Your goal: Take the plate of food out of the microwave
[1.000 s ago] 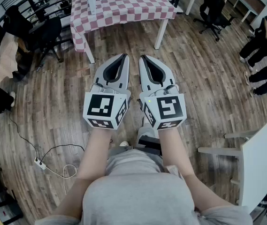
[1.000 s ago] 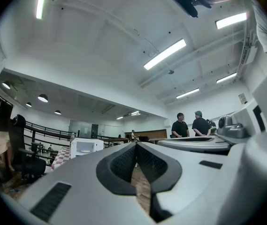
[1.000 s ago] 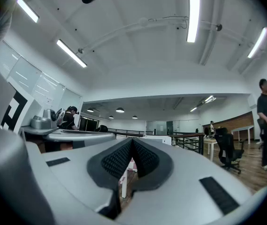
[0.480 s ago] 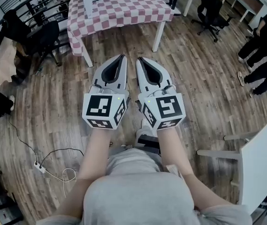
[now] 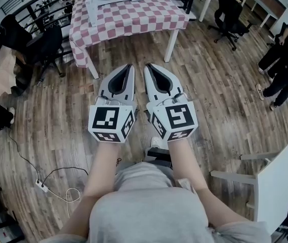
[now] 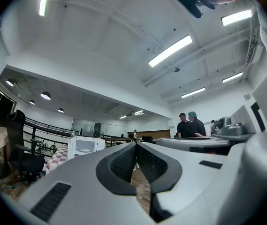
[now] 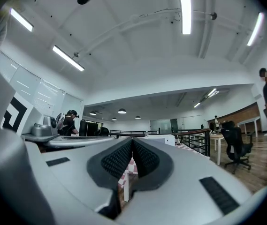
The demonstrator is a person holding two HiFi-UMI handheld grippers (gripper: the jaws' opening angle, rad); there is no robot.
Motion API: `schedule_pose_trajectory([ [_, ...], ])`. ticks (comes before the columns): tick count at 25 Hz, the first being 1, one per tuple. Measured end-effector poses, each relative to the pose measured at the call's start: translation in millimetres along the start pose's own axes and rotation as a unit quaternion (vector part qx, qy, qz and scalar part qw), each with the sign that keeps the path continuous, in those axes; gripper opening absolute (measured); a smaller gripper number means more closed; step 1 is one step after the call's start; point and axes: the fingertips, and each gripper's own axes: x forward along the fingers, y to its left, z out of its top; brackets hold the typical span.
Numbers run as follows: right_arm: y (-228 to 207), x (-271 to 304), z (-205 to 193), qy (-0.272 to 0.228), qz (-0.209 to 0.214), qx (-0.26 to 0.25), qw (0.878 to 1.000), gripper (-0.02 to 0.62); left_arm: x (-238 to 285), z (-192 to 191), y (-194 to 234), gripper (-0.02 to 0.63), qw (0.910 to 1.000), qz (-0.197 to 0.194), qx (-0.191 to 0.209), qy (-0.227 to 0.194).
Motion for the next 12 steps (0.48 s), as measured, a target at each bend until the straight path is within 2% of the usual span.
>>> schedule_pose_trajectory([
  [12,-57.7,68.6,-11.8,0.011,0.028,0.011,0.999,0.026,81.9,-16.0,20.4,0.003,0.9998,0.015,-0.003,0.009],
])
